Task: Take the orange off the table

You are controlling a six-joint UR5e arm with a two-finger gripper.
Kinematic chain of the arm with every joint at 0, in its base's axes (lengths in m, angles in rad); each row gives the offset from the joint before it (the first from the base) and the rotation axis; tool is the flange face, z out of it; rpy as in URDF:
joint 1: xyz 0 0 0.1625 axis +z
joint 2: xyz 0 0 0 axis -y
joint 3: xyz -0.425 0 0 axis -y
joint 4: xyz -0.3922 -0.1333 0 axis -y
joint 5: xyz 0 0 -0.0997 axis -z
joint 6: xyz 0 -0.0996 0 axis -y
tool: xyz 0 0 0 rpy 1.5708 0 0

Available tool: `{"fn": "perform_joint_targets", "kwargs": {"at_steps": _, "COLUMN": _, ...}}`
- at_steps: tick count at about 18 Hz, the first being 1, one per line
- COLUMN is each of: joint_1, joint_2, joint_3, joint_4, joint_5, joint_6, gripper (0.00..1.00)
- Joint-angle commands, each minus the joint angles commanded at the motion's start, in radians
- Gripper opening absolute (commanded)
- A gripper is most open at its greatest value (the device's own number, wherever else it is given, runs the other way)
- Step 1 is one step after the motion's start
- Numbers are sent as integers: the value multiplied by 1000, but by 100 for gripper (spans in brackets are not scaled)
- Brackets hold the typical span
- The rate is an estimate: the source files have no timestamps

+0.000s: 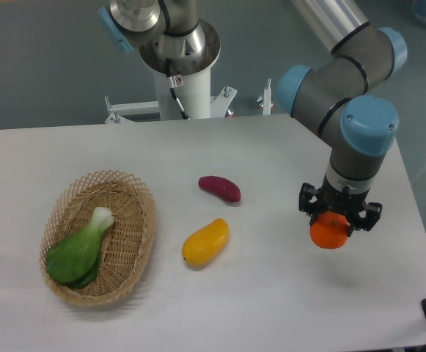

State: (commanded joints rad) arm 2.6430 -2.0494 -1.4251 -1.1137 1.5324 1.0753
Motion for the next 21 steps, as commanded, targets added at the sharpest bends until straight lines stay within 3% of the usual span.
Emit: {"fn": "perform_joint_targets", "kwargs": {"at_steps": 21, "joint_1": -6, "joint_2": -3, "joint_3": 6, "joint_4": 0, "joint_5": 40, "joint_6": -2, "gripper": 75}}
